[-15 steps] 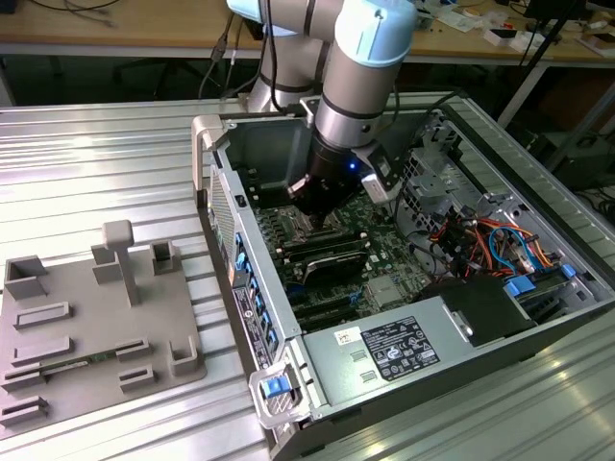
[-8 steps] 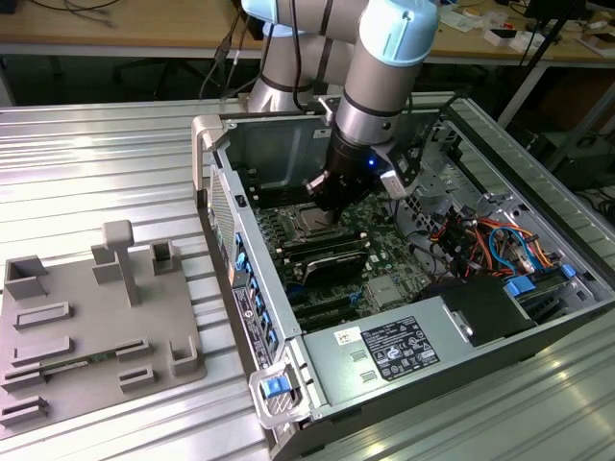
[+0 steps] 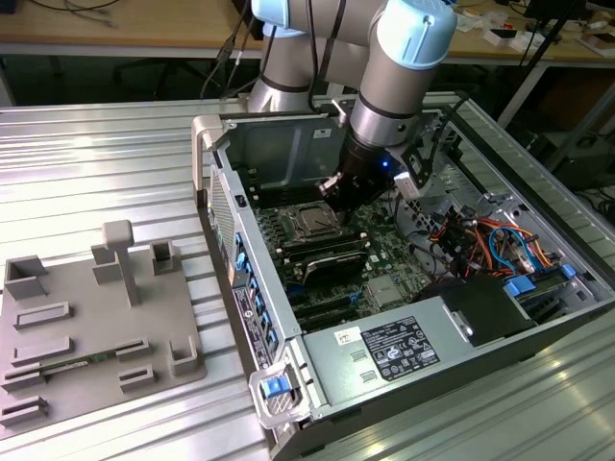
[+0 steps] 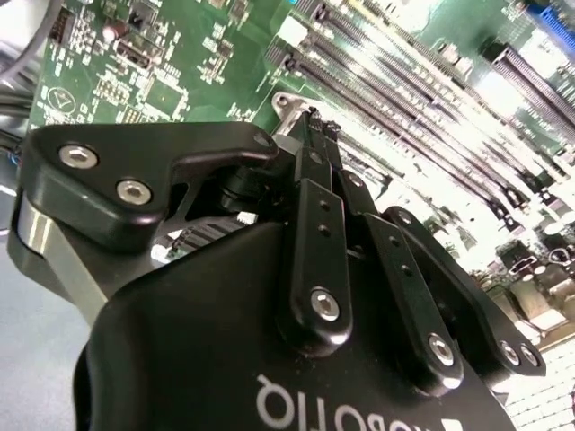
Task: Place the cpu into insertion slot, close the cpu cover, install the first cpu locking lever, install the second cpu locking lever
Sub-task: 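Install the second cpu locking lever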
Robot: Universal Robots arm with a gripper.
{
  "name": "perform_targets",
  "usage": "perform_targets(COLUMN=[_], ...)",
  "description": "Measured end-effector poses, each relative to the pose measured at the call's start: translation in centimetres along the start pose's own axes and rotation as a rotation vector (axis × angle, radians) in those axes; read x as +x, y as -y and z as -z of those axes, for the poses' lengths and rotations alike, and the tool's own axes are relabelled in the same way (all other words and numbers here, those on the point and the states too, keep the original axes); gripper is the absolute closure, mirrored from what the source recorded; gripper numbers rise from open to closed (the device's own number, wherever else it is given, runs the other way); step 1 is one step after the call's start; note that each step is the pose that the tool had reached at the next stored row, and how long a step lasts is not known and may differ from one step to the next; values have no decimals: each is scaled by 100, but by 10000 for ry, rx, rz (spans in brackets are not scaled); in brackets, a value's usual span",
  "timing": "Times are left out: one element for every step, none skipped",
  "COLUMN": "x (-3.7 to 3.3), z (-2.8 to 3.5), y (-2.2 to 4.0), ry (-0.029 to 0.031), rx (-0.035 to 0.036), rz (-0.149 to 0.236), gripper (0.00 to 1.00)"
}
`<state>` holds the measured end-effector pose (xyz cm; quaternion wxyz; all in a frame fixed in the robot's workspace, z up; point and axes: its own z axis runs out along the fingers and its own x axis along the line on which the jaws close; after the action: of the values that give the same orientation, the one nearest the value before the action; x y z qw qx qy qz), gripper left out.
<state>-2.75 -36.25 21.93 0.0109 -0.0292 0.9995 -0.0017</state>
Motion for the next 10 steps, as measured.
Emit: perform_targets(x=[2,2,2,2,2,2,2,2,2,2], z=[0,0,0,0,0,0,0,0,0,0], y=[28,29,29,30,31,32,32,32,32,32], ry=[0,0,0,1,1,0,1,1,0,0], rx=[-1,0,-1,0,0,0,0,0,0,1], rz=[0,-1,-2,-2,0,0,-1,0,-1,0], gripper=[89,89,89,89,89,89,89,89,89,89])
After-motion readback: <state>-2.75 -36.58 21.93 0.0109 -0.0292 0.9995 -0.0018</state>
